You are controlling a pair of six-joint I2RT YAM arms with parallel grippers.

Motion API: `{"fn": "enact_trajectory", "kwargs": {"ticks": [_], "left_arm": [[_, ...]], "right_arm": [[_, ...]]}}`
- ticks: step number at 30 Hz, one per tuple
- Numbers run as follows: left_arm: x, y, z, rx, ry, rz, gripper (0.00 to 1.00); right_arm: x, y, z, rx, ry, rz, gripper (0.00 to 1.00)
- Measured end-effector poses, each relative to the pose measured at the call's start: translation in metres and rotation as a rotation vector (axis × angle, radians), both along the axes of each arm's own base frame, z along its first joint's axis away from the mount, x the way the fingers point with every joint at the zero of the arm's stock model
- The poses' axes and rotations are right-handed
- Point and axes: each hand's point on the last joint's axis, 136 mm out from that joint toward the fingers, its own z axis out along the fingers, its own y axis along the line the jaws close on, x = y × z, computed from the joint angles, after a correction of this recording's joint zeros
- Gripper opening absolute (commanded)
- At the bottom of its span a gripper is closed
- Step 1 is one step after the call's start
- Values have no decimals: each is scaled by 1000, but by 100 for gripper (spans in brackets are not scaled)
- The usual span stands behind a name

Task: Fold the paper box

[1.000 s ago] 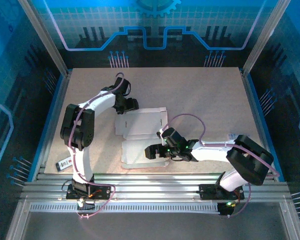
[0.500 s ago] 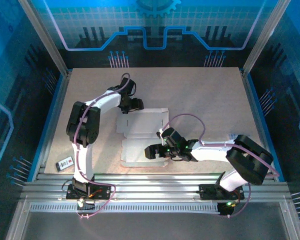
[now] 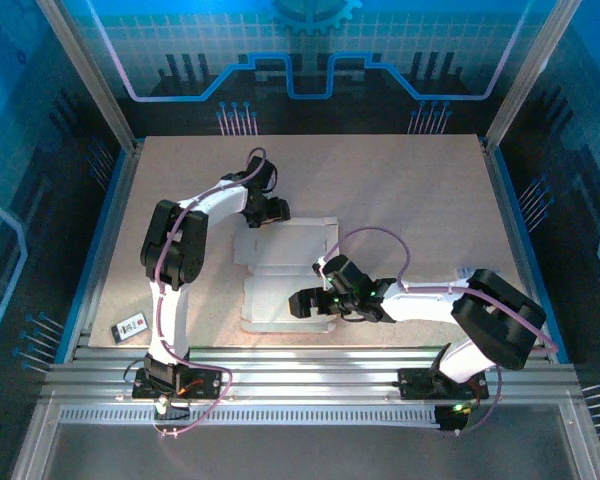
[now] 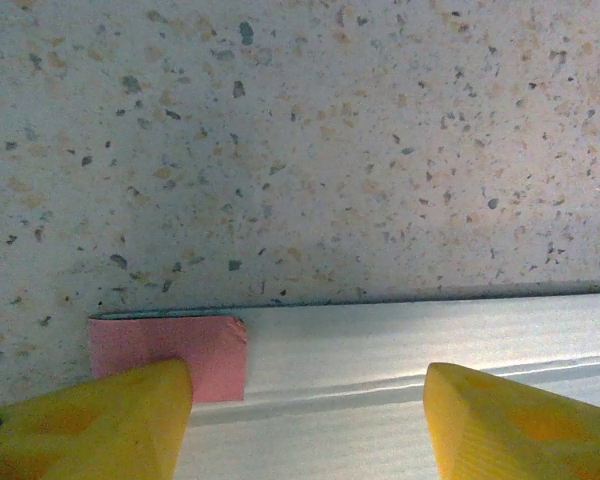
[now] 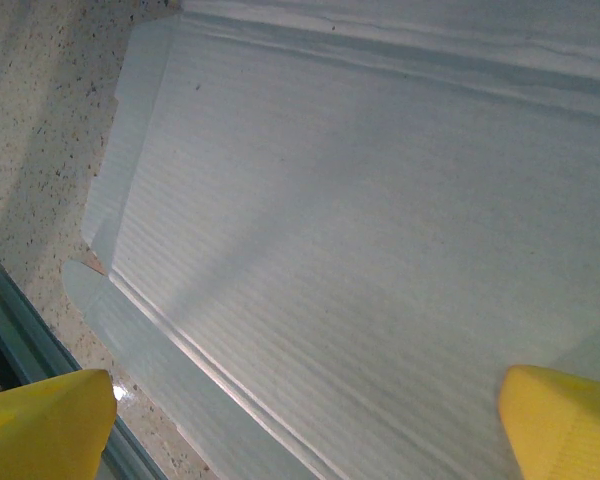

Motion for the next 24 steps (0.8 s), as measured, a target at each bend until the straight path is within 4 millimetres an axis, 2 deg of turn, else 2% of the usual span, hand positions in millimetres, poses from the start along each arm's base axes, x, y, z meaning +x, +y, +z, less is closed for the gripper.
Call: {"fn": "enact_trajectory", "kwargs": {"ticks": [9,15,20,24], "left_arm": [[-4,-1,9,-8,1,-7,61],[-11,3,45,-38,-27,-58,60],[-17,24,72,-61,-18,-118,61],[-22,48,79,-68,21,-146,59]], "right_arm": [[-2,-5,1,-19,5,-6,100],[-9,-15,0,-52,16,-12,100],[-11,-19,-1,-70,21,-9,100],[-12,-20,-1,-73,17,-3,100]]}}
